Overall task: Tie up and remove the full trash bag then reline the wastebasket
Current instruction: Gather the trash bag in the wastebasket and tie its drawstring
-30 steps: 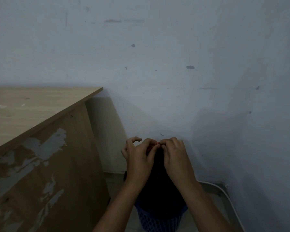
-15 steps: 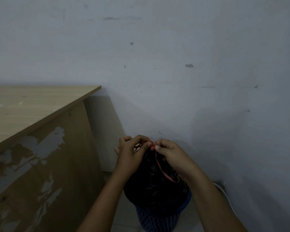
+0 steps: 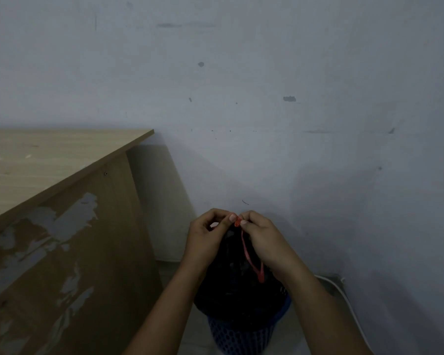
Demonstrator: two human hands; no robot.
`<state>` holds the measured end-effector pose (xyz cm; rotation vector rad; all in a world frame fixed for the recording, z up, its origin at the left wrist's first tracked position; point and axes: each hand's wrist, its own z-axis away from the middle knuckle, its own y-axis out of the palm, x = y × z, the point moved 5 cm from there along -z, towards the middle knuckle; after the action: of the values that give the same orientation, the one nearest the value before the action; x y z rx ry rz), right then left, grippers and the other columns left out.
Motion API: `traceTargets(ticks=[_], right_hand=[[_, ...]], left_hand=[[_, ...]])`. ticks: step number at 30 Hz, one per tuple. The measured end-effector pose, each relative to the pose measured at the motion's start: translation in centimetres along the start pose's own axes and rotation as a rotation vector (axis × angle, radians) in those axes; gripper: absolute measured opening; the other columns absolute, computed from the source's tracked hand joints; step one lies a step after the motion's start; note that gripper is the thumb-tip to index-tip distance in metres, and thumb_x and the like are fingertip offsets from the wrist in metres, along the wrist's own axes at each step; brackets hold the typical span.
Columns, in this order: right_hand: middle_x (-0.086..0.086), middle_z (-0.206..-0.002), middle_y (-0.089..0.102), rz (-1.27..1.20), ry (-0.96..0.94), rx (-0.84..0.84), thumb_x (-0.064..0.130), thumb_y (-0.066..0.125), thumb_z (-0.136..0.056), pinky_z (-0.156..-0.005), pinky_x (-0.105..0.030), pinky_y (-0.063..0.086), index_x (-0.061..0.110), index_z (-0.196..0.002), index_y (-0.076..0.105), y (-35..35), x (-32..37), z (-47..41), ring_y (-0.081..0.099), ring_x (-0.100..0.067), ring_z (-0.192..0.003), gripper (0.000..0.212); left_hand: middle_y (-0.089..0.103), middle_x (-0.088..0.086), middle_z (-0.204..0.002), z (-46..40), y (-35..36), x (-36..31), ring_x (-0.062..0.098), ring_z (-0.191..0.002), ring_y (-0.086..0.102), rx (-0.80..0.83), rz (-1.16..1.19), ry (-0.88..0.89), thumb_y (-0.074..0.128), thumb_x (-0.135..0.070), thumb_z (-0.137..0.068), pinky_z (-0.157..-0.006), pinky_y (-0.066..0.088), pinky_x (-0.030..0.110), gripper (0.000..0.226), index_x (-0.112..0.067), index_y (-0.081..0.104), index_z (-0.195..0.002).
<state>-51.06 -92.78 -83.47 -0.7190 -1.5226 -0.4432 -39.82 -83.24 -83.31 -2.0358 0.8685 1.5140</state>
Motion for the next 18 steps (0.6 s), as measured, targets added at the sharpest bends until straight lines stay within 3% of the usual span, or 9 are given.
traceTargets(ticks=[3,8,11,14,18], right_hand=[[0.004,-0.073,0.068,-0.042,-0.002,-0.014,0.022,0.051,-0.104,-0.076,-0.034,0.048,0.022,-0.079,0.067,0.0,0.6,-0.1,0.065,-0.013,-0.074,0.029],[-0.011,-0.083,0.071,-0.004,-0.067,-0.028,0.038,0.063,-0.089,-0.077,-0.043,0.053,0.019,-0.089,0.068,0.3,0.7,0.4,0.068,-0.022,-0.078,0.02],[-0.018,-0.1,0.076,-0.015,-0.079,-0.004,0.032,0.07,-0.09,-0.091,-0.056,0.058,0.016,-0.102,0.07,0.3,0.1,0.4,0.076,-0.035,-0.095,0.02],[-0.011,-0.106,0.078,-0.009,-0.111,0.032,0.038,0.07,-0.099,-0.099,-0.057,0.058,0.018,-0.107,0.069,0.2,-0.3,0.3,0.076,-0.029,-0.103,0.021],[-0.001,-0.098,0.074,0.091,-0.227,-0.014,0.047,0.063,-0.105,-0.087,-0.043,0.058,0.025,-0.102,0.067,-0.2,-0.4,0.5,0.073,-0.018,-0.096,0.023]], left_hand=[[0.079,0.011,-0.092,0.1,0.1,0.0,0.018,-0.086,0.074,-0.031,0.1,-0.049,0.074,-0.017,-0.096,-0.081,0.059,0.032,0.01,-0.009,0.078,-0.09],[0.078,0.018,-0.093,0.3,0.6,-0.1,0.022,-0.086,0.075,-0.026,0.207,-0.087,0.073,-0.013,-0.097,-0.079,0.06,0.033,0.012,-0.002,0.076,-0.095],[0.078,0.02,-0.095,0.5,0.7,0.1,0.026,-0.087,0.075,-0.018,0.23,-0.102,0.072,-0.012,-0.097,-0.081,0.061,0.037,0.014,0.001,0.075,-0.097],[0.077,0.023,-0.098,0.4,0.6,0.1,0.029,-0.09,0.075,-0.007,0.245,-0.116,0.073,-0.013,-0.097,-0.084,0.061,0.039,0.015,0.001,0.075,-0.099],[0.076,0.025,-0.104,0.4,0.7,0.4,0.027,-0.092,0.073,0.038,0.325,-0.196,0.072,-0.012,-0.096,-0.081,0.061,0.032,0.019,0.005,0.073,-0.103]])
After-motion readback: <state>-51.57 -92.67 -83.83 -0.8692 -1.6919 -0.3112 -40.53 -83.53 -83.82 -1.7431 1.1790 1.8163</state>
